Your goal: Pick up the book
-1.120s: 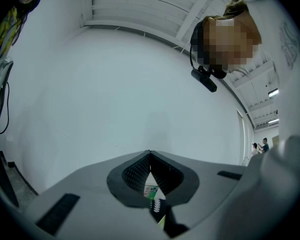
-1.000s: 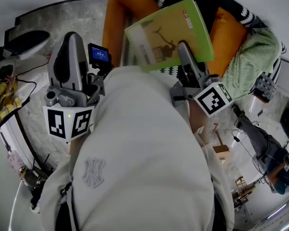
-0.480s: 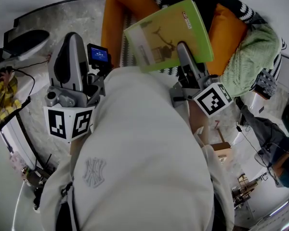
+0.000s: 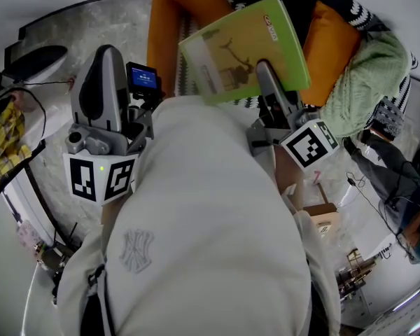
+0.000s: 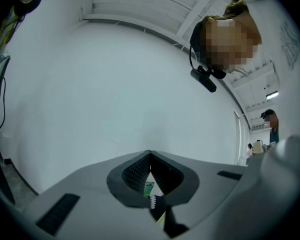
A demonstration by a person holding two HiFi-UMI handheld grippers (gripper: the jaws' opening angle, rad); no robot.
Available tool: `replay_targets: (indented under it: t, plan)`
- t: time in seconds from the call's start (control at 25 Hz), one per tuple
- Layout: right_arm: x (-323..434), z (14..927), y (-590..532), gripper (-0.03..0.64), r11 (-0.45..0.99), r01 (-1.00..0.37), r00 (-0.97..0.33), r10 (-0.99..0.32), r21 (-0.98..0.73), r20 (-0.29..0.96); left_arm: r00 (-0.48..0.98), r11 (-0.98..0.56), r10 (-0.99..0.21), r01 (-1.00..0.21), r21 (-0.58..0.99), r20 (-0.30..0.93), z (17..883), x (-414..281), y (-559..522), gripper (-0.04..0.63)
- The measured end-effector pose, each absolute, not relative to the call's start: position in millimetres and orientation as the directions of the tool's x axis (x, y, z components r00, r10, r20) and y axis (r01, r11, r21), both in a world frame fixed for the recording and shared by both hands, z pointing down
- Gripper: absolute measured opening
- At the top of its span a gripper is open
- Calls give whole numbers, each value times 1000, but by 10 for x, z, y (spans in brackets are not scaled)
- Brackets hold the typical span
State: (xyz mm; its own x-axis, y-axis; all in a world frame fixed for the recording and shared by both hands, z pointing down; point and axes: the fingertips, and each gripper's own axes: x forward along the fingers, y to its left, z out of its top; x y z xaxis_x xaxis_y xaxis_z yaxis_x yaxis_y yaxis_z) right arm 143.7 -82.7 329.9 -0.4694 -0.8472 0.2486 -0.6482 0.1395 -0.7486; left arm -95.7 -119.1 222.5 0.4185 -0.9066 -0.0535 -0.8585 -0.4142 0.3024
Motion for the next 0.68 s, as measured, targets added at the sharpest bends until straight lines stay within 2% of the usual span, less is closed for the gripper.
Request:
replay_targets:
  t: [0.68]
  plan:
    - [1413, 3256, -855, 147, 165, -654, -487, -839, -738, 244, 406, -406, -911, -861, 306, -68, 2194, -974, -1165, 11]
